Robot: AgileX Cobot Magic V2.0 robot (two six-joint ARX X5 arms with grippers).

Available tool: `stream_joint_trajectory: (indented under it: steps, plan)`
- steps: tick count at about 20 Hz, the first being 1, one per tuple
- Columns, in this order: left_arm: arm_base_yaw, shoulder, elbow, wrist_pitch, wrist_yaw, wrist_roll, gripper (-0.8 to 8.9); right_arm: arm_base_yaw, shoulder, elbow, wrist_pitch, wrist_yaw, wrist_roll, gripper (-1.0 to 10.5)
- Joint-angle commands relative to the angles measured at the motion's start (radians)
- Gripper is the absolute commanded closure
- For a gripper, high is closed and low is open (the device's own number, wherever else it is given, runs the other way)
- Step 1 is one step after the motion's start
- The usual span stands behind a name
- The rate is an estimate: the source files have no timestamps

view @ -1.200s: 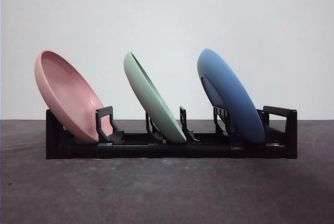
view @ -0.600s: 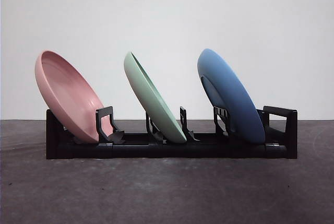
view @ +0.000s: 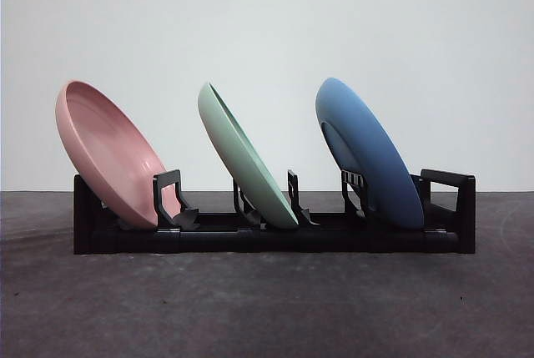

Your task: Place the plate

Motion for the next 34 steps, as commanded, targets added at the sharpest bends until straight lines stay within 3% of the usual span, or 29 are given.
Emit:
stream_joint_trajectory:
  steps: [1,3,7,13,20,25,28,34]
  plan:
    - [-0.002,0.005,0.024,0.026,0.005,0.013,5.33,0.030,0.062,0.078,-0.006,-0.018,0.014,6.5]
    - [-0.002,0.005,0.024,0.049,0.005,0.007,5.33,0.063,0.144,0.166,-0.034,-0.029,0.058,6.5]
    - [-0.002,0.005,0.024,0.065,0.006,-0.008,5.33,0.143,0.376,0.409,-0.122,-0.028,0.061,6.5]
    - [-0.002,0.005,0.024,0.064,0.005,-0.025,5.33,0.262,0.636,0.628,-0.048,-0.005,0.047,6.8]
    - [-0.002,0.005,0.024,0.064,0.005,-0.024,5.33,0.325,0.798,0.657,0.059,0.063,0.010,6.9]
    - [-0.002,0.005,0.024,0.065,0.005,-0.024,5.33,0.349,0.851,0.657,0.086,0.082,0.006,7.5]
    - [-0.002,0.005,0.024,0.064,0.005,-0.024,5.33,0.359,0.865,0.657,0.087,0.084,0.006,9.3]
    - [-0.002,0.005,0.024,0.064,0.005,-0.024,5.33,0.363,0.830,0.684,0.081,0.076,0.016,9.4]
